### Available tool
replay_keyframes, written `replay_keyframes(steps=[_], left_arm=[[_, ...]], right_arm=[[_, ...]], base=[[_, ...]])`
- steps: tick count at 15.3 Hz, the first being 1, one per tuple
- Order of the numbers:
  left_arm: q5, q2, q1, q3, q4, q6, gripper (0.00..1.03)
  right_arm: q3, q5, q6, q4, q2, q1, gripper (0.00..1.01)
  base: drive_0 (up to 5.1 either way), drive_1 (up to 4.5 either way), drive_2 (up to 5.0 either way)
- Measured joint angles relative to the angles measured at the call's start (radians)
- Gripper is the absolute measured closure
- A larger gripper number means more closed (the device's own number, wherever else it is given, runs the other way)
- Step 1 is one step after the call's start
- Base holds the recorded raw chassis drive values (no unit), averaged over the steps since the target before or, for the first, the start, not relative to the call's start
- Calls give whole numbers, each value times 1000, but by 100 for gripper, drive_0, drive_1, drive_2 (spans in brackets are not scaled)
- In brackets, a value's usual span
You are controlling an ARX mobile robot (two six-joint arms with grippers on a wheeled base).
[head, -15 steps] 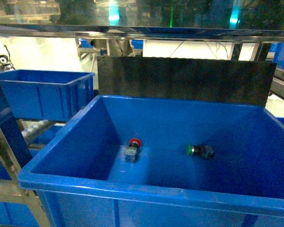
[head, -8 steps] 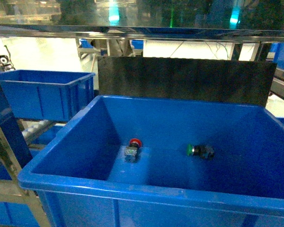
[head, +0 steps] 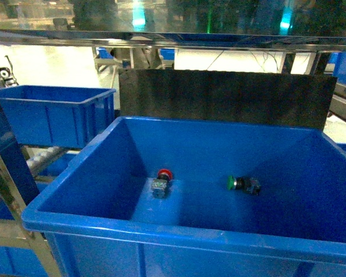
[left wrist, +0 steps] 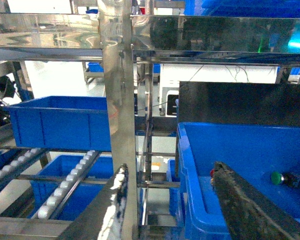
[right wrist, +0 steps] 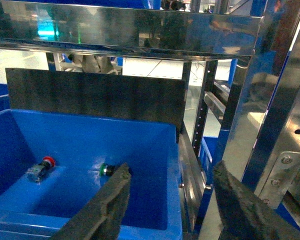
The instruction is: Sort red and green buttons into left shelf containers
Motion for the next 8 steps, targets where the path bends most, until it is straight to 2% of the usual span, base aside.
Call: replay_keyframes(steps=[4,5,6,8], left_arm=[[0,0,0,0,0,0,4],[0,0,0,0,0,0,5],[0,0,0,0,0,0,5],[0,0,0,0,0,0,5]], right_arm=[[0,0,0,0,0,0,8],[0,0,0,0,0,0,1],[0,0,0,0,0,0,4],[0,0,0,0,0,0,3]], base=[[0,0,0],[0,0,0],[0,0,0],[0,0,0]])
